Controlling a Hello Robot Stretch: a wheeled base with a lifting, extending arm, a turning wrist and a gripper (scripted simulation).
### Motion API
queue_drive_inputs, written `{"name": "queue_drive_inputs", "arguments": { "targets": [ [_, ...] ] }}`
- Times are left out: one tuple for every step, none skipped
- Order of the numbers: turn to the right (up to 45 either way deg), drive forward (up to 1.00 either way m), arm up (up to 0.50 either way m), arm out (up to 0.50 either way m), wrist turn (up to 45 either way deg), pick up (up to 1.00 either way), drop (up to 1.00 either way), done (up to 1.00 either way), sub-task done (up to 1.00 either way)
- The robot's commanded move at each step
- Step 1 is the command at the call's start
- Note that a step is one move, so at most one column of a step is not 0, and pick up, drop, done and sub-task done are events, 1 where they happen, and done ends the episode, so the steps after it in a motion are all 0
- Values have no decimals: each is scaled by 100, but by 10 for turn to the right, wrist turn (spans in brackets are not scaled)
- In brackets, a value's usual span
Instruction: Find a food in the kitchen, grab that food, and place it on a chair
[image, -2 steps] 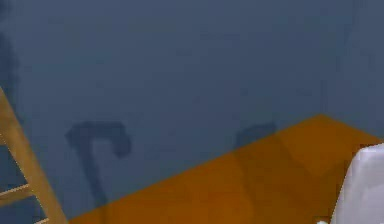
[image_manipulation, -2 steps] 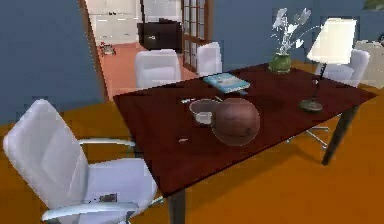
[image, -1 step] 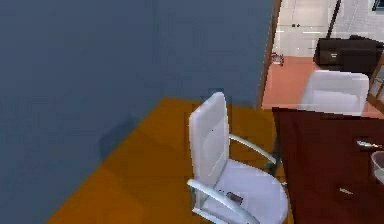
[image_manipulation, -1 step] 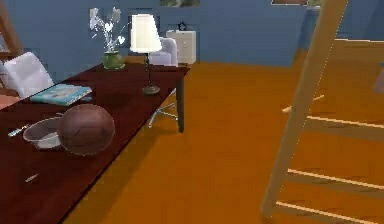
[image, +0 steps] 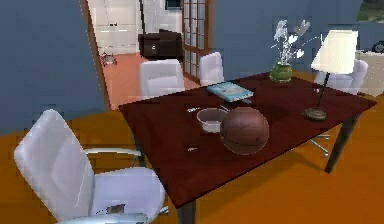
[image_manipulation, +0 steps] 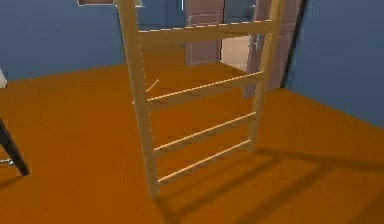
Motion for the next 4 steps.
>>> {"name": "queue_drive_inputs", "arguments": {
  "targets": [
    [0,15,0,0,0,0,0,0,0],
    [450,0,0,0,0,0,0,0,0],
    [120,0,0,0,0,0,0,0,0],
    [0,100,0,0,0,0,0,0,0]
  ]
}}
